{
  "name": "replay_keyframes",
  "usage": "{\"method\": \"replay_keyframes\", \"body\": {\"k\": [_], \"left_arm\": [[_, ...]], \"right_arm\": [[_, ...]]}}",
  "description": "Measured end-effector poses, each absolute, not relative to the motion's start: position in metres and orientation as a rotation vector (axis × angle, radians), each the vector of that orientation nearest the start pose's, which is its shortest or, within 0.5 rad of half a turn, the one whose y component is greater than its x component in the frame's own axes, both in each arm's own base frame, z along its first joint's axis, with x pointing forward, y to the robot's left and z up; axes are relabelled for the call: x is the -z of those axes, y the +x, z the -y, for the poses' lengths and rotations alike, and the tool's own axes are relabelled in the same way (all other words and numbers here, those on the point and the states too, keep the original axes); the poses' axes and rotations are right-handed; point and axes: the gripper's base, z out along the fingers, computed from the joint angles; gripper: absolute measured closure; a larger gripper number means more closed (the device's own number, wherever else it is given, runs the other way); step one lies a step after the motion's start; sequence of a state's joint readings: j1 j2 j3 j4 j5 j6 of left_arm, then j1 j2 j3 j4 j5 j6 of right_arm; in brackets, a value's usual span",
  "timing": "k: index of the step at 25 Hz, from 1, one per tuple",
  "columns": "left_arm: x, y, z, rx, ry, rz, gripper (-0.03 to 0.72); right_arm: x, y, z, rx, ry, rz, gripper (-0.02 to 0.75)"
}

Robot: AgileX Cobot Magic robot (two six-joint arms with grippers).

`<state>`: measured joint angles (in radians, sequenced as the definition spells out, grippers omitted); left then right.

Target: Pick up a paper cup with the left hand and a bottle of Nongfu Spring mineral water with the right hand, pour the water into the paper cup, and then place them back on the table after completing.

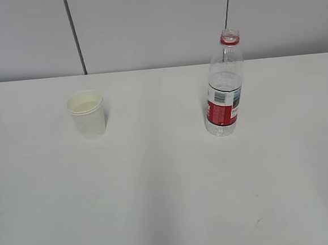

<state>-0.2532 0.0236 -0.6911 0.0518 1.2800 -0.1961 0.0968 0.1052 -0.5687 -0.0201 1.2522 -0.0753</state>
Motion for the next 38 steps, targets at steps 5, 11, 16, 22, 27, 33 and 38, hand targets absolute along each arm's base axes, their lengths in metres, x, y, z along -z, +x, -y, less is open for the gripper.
{"method": "replay_keyframes", "body": {"k": [5,11,16,22,27,33,38], "left_arm": [[-0.303,-0.029,-0.012,0.222,0.049,-2.056,0.335],[-0.283,-0.014,-0.006,0.234,0.065,-2.086,0.335],[-0.281,-0.01,-0.004,0.251,0.072,-2.069,0.335],[-0.281,-0.01,-0.005,0.238,0.072,-2.066,0.335],[-0.281,-0.009,-0.008,0.166,0.033,-2.061,0.335],[-0.281,-0.01,-0.007,0.092,-0.082,-2.056,0.335],[-0.281,-0.01,-0.007,0.089,-0.089,-2.056,0.335]], "right_arm": [[-0.276,-0.009,0.003,0.039,-0.237,-2.179,0.151],[-0.27,-0.01,0.003,0.039,-0.236,-2.129,0.152],[-0.27,-0.012,0.003,0.04,-0.234,-2.112,0.152],[-0.27,-0.012,0.003,0.041,-0.232,-2.109,0.152],[-0.269,-0.011,0.003,0.047,-0.229,-2.112,0.152],[-0.269,-0.011,0.003,0.047,-0.229,-2.111,0.152],[-0.269,-0.011,0.003,0.048,-0.227,-2.11,0.152]]}}
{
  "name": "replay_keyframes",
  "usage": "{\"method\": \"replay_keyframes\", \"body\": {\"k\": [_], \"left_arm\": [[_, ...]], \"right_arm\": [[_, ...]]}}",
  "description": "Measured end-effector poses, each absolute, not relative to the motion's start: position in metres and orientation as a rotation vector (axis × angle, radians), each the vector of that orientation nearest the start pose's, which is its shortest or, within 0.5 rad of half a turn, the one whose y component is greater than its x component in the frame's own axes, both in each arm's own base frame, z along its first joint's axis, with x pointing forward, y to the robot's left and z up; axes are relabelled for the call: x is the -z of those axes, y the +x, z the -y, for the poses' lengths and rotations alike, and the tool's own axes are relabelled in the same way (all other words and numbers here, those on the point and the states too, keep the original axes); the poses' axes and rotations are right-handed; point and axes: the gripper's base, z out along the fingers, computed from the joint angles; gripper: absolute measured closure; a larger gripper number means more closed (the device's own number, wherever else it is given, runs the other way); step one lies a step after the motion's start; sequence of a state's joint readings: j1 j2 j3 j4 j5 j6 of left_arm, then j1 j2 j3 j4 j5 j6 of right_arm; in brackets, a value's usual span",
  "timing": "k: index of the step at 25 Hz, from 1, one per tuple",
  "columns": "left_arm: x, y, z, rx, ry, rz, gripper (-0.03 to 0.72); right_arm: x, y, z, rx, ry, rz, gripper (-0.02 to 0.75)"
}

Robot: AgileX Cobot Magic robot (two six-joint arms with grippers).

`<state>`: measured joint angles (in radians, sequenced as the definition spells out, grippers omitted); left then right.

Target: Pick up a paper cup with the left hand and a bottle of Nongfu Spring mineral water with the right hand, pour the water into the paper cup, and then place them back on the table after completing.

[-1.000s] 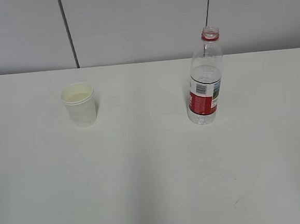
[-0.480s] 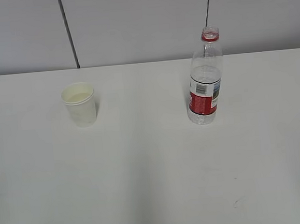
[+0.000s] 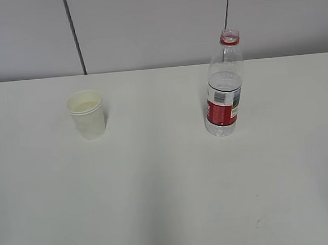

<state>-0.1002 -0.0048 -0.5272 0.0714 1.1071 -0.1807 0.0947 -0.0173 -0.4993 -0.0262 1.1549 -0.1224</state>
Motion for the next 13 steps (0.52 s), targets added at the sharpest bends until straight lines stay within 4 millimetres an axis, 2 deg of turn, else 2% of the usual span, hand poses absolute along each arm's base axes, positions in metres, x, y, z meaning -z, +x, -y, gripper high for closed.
{"method": "replay_keyframes", "body": {"k": [13], "left_arm": [[-0.2811,-0.0103,-0.0068,0.087,-0.093,-2.056,0.335]], "right_arm": [[-0.2697,-0.0113,0.0033,0.047,-0.225,-2.108,0.152]]}}
